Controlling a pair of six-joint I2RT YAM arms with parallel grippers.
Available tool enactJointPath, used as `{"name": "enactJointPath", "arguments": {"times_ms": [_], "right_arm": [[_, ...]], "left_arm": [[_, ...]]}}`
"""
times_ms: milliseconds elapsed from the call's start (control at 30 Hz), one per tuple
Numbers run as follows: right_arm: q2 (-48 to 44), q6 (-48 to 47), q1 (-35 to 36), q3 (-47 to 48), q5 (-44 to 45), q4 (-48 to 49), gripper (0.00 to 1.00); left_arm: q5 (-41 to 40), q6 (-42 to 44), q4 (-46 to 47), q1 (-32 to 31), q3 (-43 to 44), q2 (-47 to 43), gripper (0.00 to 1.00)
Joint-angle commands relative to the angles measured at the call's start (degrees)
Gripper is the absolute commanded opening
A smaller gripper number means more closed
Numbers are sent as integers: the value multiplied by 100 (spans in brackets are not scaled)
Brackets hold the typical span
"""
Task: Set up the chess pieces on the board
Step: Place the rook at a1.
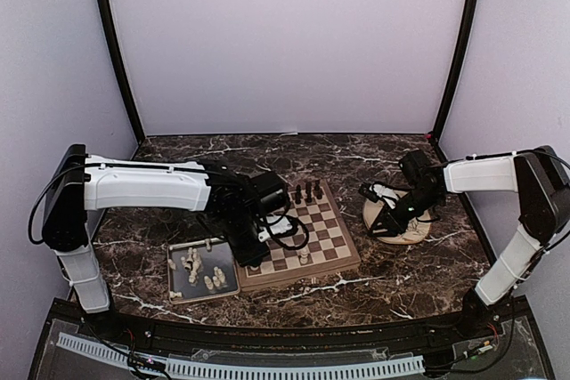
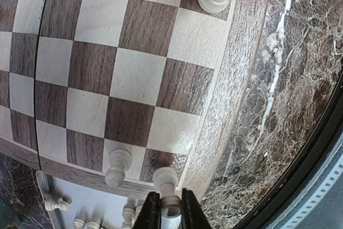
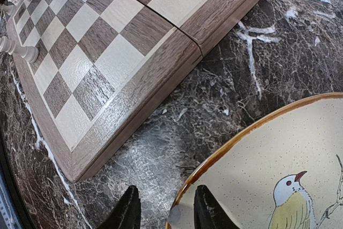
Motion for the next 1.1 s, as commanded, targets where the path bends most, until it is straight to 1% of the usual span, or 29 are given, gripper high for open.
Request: {"name": "enactJointPath", "arguments": {"times_ms": [0, 167, 267, 533, 667, 833, 967, 1067], "right_arm": [[34, -81, -18, 95, 1, -25, 35], [40, -88, -17, 96, 14, -27, 35], [31, -89, -18, 92, 13, -29, 35], [40, -89, -19, 100, 8, -24, 35], [61, -85, -19, 110, -14, -42, 35], [44, -77, -17, 119, 14, -44, 35], [14, -93, -17, 121, 175, -40, 35], [0, -100, -19, 119, 227, -34, 35]], "left_arm": [[7, 95, -21, -15, -87, 67, 0], [27, 114, -11, -20, -117, 100, 0], [21, 105, 9, -20, -137, 126, 2], [-54, 72, -38, -19, -180, 93, 18], [-93, 37, -82, -15, -160, -24, 21], [-153, -111, -70, -15, -60, -493, 28], [-364, -474, 39, 110, -491, -1114, 30], [-416, -835, -104, 386, -949, -1455, 30]]}}
